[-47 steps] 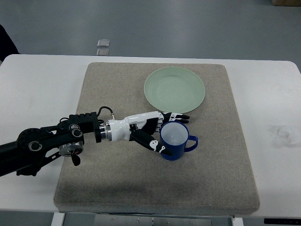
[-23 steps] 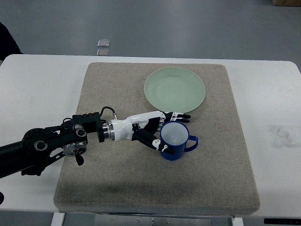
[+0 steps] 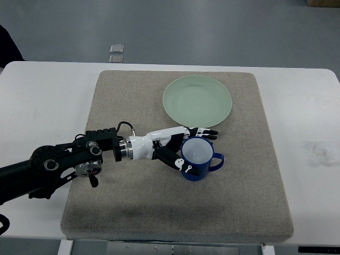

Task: Place cup left of plate with left hand
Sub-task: 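Close the left hand fingers around the blue mug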

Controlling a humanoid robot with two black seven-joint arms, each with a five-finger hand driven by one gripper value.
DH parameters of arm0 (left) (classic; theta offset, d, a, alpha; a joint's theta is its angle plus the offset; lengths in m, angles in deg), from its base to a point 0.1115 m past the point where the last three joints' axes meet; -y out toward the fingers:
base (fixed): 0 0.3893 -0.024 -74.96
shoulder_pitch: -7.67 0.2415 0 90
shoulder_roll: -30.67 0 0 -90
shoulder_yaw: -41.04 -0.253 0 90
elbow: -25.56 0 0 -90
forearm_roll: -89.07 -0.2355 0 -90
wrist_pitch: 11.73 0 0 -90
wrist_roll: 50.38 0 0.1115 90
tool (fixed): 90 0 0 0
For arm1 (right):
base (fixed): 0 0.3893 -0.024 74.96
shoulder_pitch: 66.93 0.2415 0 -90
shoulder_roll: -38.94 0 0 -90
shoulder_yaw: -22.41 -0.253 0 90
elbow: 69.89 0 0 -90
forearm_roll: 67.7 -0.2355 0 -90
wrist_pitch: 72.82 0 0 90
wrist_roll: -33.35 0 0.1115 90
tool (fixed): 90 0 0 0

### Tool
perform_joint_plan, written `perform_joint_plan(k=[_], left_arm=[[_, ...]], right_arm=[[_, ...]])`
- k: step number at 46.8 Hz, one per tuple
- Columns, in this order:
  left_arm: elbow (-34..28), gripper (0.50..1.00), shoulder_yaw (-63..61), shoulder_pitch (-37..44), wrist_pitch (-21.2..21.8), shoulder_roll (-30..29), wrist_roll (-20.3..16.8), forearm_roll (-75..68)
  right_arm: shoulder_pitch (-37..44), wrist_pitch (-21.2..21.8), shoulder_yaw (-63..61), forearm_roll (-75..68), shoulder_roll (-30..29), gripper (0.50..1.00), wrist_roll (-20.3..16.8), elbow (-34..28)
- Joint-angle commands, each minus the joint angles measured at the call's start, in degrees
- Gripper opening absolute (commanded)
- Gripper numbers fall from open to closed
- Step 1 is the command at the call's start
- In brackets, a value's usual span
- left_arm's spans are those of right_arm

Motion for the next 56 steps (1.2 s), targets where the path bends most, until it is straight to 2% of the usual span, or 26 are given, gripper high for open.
perform_joint_plan(k=[1, 21, 28, 41, 56], left_arm=[[-0.03, 0.990, -0.03, 0.00, 0.00, 0.02, 0.02, 0.00], [-0.03, 0.969, 0.14, -0.44, -0.09, 0.11, 0.02, 0.00], [-0.03, 0.896, -0.03, -0.44, -0.09, 0.11, 0.10, 0.00], [-0.03, 0.894, 0.06, -0.53, -0.17, 0.11, 0.19, 0.00], [-0.03, 0.793, 0.23, -0.62, -0.09, 0.37, 0.19, -0.35]], right_arm=[[0.00, 0.00, 0.00, 0.00, 0.00, 0.932, 0.00, 0.00], [0.00, 0.00, 0.00, 0.00, 0.00, 0.932, 0.00, 0.00], [0.00, 0.00, 0.00, 0.00, 0.00, 0.932, 0.00, 0.00], [0.00, 0.00, 0.00, 0.00, 0.00, 0.932, 0.00, 0.00], [0.00, 0.00, 0.00, 0.00, 0.00, 0.932, 0.00, 0.00]])
